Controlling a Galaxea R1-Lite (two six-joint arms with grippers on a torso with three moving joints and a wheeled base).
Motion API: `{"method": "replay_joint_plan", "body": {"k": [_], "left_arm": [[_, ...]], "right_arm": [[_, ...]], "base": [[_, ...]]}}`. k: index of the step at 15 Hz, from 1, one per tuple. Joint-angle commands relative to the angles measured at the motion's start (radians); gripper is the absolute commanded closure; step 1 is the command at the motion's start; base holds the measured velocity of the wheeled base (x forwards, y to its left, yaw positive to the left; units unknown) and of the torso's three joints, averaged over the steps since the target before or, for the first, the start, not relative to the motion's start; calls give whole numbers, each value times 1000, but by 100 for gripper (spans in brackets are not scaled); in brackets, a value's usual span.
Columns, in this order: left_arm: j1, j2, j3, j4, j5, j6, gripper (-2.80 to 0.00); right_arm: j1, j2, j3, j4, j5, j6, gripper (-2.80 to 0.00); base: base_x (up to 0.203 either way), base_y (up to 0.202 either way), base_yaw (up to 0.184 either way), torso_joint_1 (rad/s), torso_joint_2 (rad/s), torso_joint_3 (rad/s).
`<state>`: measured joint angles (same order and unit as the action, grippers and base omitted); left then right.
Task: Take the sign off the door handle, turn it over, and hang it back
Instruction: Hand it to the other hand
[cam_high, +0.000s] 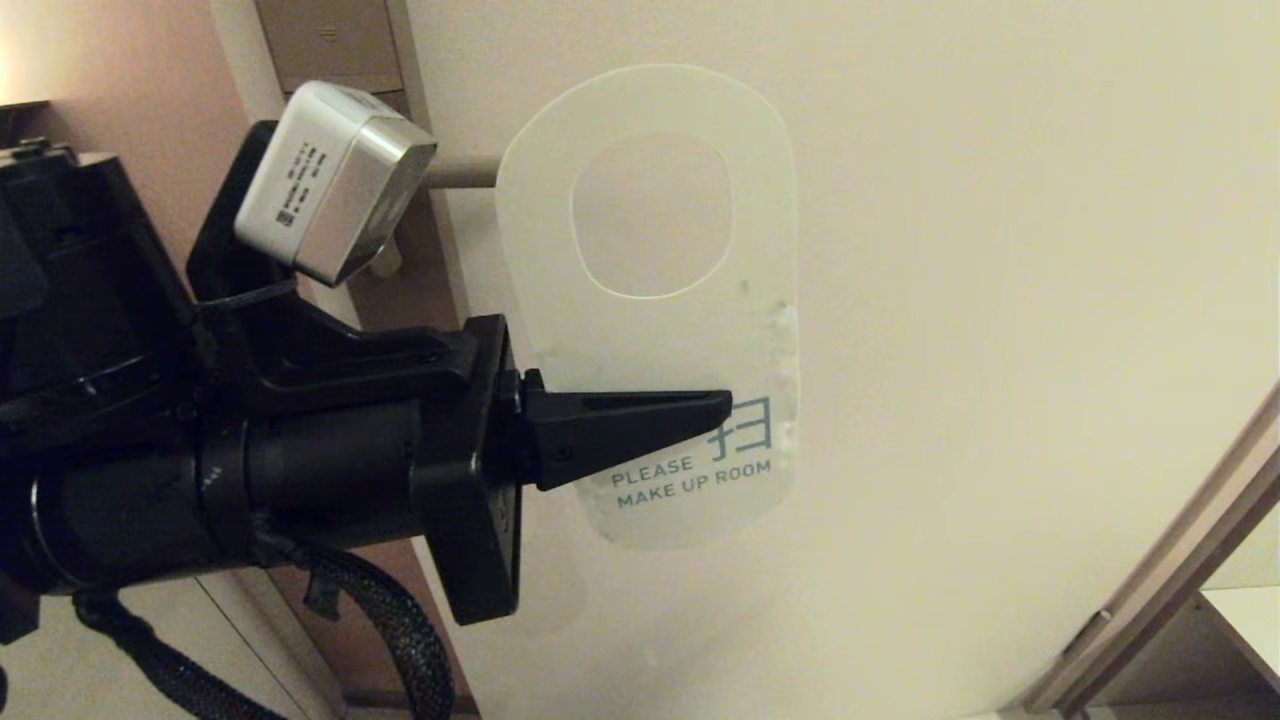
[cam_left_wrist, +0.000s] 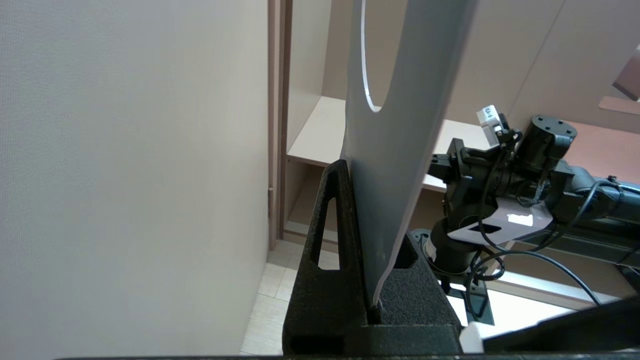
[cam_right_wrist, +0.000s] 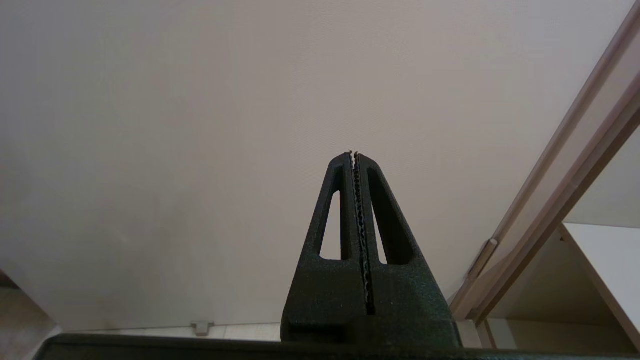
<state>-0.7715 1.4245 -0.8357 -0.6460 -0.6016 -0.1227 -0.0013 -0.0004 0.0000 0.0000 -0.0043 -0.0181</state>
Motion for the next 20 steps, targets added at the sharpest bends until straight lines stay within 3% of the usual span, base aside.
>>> {"method": "replay_joint_plan", "body": {"k": [1, 4, 7, 11, 14, 17, 20], "left_arm": [[1, 50, -21, -4, -5, -2, 0], [1, 140, -62, -12, -23, -1, 0], [1, 225, -122, -42, -99, -3, 0], [0, 254, -164, -61, -124, -5, 0], [0, 252, -163, -61, -129, -5, 0], [-3, 254, -166, -61, -165, -5, 0], [-6, 255, -191, -60, -188, -6, 0]], "right_arm": [[1, 0, 0, 0, 0, 0, 0], [0, 0, 0, -2, 3, -2, 0], [0, 0, 0, -2, 8, -5, 0], [0, 0, -15, 7, 12, -18, 0], [0, 14, -166, 124, 105, -24, 0], [0, 233, -265, 125, 122, -24, 0], [1, 573, -370, -18, 159, -20, 0]], "base": [[0, 0, 0, 0, 0, 0], [0, 0, 0, 0, 0, 0], [0, 0, 0, 0, 0, 0], [0, 0, 0, 0, 0, 0], [0, 0, 0, 0, 0, 0], [0, 0, 0, 0, 0, 0], [0, 0, 0, 0, 0, 0]]}}
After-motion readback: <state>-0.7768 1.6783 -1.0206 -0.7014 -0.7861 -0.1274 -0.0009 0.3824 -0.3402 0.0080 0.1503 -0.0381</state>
